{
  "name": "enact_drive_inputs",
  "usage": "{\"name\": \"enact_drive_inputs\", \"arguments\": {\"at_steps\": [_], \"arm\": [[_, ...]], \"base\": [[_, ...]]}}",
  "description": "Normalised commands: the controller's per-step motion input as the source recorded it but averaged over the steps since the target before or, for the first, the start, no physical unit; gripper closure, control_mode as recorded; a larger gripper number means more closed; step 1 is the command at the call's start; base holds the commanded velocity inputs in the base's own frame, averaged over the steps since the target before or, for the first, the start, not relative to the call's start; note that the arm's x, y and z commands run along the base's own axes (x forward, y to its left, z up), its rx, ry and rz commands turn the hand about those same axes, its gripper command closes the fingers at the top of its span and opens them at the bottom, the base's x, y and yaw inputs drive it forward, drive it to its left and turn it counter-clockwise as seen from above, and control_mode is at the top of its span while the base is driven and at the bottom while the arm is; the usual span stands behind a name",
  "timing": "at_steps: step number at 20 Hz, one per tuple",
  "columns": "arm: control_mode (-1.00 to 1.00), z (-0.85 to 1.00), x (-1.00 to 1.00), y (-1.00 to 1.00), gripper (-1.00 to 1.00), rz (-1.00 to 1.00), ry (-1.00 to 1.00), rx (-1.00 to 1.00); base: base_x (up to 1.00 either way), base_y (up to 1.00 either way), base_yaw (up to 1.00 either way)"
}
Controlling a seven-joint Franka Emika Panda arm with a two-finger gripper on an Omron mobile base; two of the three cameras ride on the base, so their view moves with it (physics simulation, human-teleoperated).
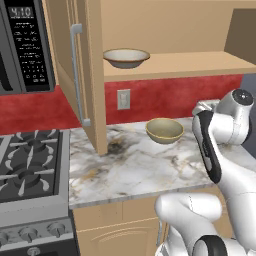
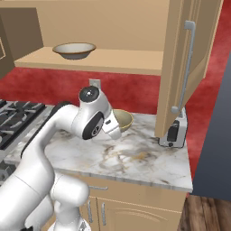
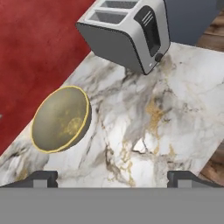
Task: Open the cabinet. Pick the bowls from the counter and place them in the cabinet. Then close the cabinet.
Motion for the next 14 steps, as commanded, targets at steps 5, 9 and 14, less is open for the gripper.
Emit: {"name": "enact_drive_inputs", "arguments": {"at_steps": [5, 9, 14], "arm": [[-1.00, -0.27, 0.17, 0.00, -1.00, 0.00, 0.00, 0.03], [-1.00, -0.32, 0.24, 0.00, -1.00, 0.00, 0.00, 0.00], [-1.00, -0.31, 0.31, 0.00, -1.00, 0.00, 0.00, 0.00]], "base": [[0.00, 0.00, 0.00], [0.00, 0.00, 0.00], [0.00, 0.00, 0.00]]}}
